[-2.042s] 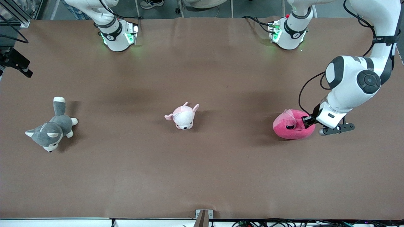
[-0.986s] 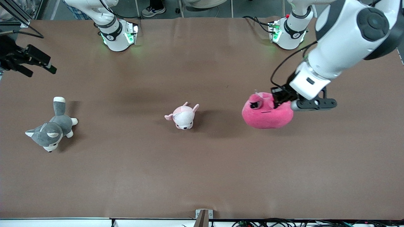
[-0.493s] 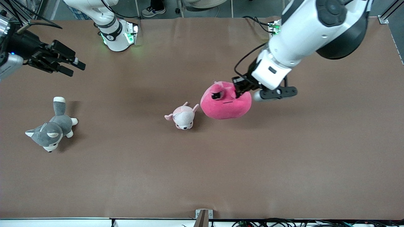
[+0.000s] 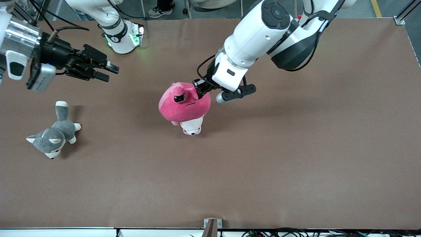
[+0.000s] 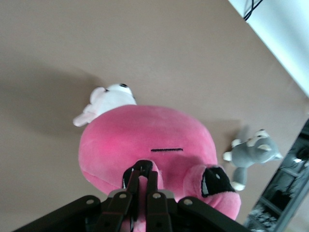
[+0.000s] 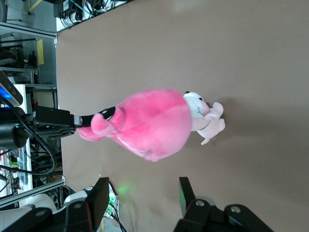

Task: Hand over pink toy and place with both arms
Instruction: 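Hold the pink toy while the right gripper reaches and grasps it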

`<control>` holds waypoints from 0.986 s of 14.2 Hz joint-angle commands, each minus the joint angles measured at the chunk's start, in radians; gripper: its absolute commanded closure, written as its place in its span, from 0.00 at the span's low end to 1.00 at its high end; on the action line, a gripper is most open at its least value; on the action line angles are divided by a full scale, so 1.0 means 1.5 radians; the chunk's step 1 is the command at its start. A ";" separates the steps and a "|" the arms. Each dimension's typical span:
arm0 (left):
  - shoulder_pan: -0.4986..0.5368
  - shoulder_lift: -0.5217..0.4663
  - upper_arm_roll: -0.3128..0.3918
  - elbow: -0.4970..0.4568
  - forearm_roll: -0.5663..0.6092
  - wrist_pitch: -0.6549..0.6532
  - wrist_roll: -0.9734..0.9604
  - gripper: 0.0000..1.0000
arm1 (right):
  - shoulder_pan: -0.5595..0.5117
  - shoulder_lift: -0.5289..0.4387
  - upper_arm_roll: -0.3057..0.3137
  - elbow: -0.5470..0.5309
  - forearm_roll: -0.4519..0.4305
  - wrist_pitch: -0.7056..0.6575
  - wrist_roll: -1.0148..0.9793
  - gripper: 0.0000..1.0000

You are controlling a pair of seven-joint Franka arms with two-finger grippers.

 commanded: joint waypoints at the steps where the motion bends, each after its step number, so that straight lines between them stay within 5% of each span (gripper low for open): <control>1: -0.032 0.014 0.001 0.023 -0.009 0.040 -0.070 1.00 | 0.034 0.014 -0.006 0.008 0.005 0.012 0.010 0.37; 5: -0.045 0.019 0.001 0.023 -0.009 0.048 -0.083 1.00 | 0.072 0.032 -0.006 0.008 -0.005 0.063 0.008 0.37; 8: -0.045 0.019 0.001 0.023 -0.009 0.050 -0.083 1.00 | 0.098 0.041 -0.006 0.007 -0.088 0.092 0.010 0.37; 14: -0.053 0.022 0.001 0.023 -0.009 0.074 -0.089 1.00 | 0.131 0.060 -0.006 0.006 -0.094 0.111 0.011 0.37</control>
